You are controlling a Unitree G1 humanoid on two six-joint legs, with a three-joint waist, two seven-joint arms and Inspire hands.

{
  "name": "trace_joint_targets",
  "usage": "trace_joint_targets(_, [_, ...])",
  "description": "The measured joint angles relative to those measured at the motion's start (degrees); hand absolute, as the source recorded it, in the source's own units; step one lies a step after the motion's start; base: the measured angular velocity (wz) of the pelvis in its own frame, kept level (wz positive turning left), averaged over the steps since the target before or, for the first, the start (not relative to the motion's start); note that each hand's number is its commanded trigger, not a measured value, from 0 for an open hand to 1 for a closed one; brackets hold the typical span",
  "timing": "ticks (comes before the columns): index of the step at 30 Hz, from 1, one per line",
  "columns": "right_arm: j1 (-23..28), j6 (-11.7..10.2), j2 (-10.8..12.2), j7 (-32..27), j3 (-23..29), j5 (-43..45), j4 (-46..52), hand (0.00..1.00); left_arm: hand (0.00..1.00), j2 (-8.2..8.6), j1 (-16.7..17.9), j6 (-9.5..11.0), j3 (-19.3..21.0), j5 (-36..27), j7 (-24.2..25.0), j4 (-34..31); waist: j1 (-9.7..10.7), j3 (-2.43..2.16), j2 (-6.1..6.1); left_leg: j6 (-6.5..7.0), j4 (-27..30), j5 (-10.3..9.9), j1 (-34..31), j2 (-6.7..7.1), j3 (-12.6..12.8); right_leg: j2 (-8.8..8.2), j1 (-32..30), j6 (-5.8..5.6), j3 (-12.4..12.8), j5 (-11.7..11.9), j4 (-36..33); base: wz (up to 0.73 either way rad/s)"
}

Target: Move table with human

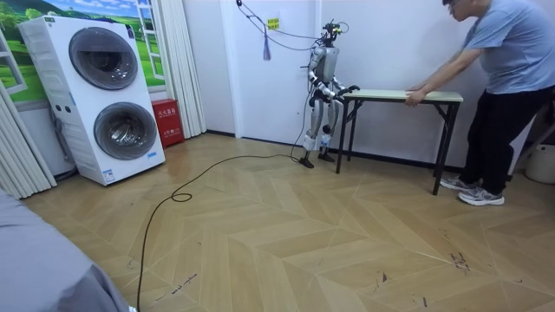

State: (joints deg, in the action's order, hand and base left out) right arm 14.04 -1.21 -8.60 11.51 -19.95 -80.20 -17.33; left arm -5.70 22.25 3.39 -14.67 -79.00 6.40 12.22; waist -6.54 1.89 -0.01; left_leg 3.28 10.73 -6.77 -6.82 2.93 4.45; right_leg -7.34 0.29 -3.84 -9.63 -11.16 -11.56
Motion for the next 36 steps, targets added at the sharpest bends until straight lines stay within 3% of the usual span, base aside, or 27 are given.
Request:
trace_joint_targets(2, [0.0, 0.3, 0.0, 0.2, 0.0, 0.3, -0.2, 0.58, 0.0, -1.3, -0.7, -1.0, -0.2, 6.7, 1.6, 1.7, 0.2, -0.13, 0.12, 0.0, 0.0, 0.0, 0.1, 0.03, 0.0, 0.0, 0.2, 0.0, 0.0, 0.0, 0.0, 0.0])
trace_joint_targets(4, [0.0, 1.4, 0.1, 0.2, 0.5, 1.7, -0.3, 0.54, 0.0, -2.0, -2.6, -2.2, -0.2, 12.6, 2.5, 3.6, 0.5, -0.23, 0.27, 0.0, 0.0, 0.0, 0.2, 0.02, 0.1, 0.01, 0.2, 0.0, 0.0, 0.0, 0.0, 0.0])
trace_joint_targets(5, [0.0, 1.4, 0.0, 0.2, 0.7, 2.1, -0.4, 0.42, 0.0, -1.98, -3.1, -2.4, -0.2, 13.6, 2.8, 4.2, 0.5, -0.28, 0.35, 0.0, 0.0, 0.0, 0.2, 0.04, 0.1, 0.01, 0.3, 0.0, 0.1, 0.0, 0.0, 0.0])
trace_joint_targets(7, [0.2, 1.9, -0.2, 1.7, 1.1, 4.4, -1.5, 0.0, 0.0, -1.97, -4.1, -3.3, -0.2, 15.5, 3.4, 5.8, 0.8, -0.56, 0.53, 0.0, 0.0, 0.0, 0.9, 0.05, 0.0, -0.01, 0.9, 0.0, 0.1, 0.0, 0.0, 0.0])
trace_joint_targets(14, [0.4, 4.2, -2.7, 6.8, 1.1, 9.0, -2.1, 0.0, 0.0, -1.97, -4.7, -5.8, -0.1, 16.3, 5.5, 6.2, 1.7, -0.94, 0.49, -0.16, -0.1, 0.0, 1.5, -0.26, 0.4, 0.2, 1.1, 0.0, 0.2, 0.0, 0.0, -0.07])
trace_joint_targets(21, [0.2, 5.2, -2.4, 13.0, 1.6, 10.2, -1.4, 0.0, 0.0, -1.92, -5.0, -7.8, -0.3, 19.4, 7.3, 7.1, 2.0, -1.55, -0.3, -0.43, 0.1, 0.2, 2.6, -0.52, 0.2, 0.47, 1.9, 0.06, 0.1, 0.0, -0.1, -0.02])
trace_joint_targets(24, [0.2, 6.3, -2.4, 13.5, 2.1, 10.4, -1.5, 0.0, 0.0, -2.15, -5.0, -8.0, -0.8, 20.1, 8.4, 7.1, 2.3, -1.54, -0.29, -0.42, 0.0, 0.2, 2.4, -0.51, 0.2, 0.46, 1.9, 0.24, 0.0, 0.1, -0.1, 0.0])
trace_joint_targets(33, [0.1, 6.3, -2.6, 15.0, 2.1, 12.4, -1.5, 0.0, 0.0, -3.05, -5.1, -8.1, -1.3, 20.2, 9.6, 7.1, 3.2, -1.38, -0.2, -0.41, 0.1, 0.2, 2.2, -0.54, 0.5, 0.5, 1.9, 0.34, 0.1, 0.2, 0.0, 0.0])
trace_joint_targets(36, [-0.3, 6.2, -2.8, 15.0, 2.1, 14.3, -1.6, 0.0, 0.0, -3.47, -5.6, -8.0, -1.3, 25.1, 9.7, 7.1, 3.3, -1.19, -0.21, -0.42, 0.1, 0.2, 2.2, -0.54, 0.7, 0.51, 2.1, 0.33, 0.1, 0.2, 0.0, 0.0])
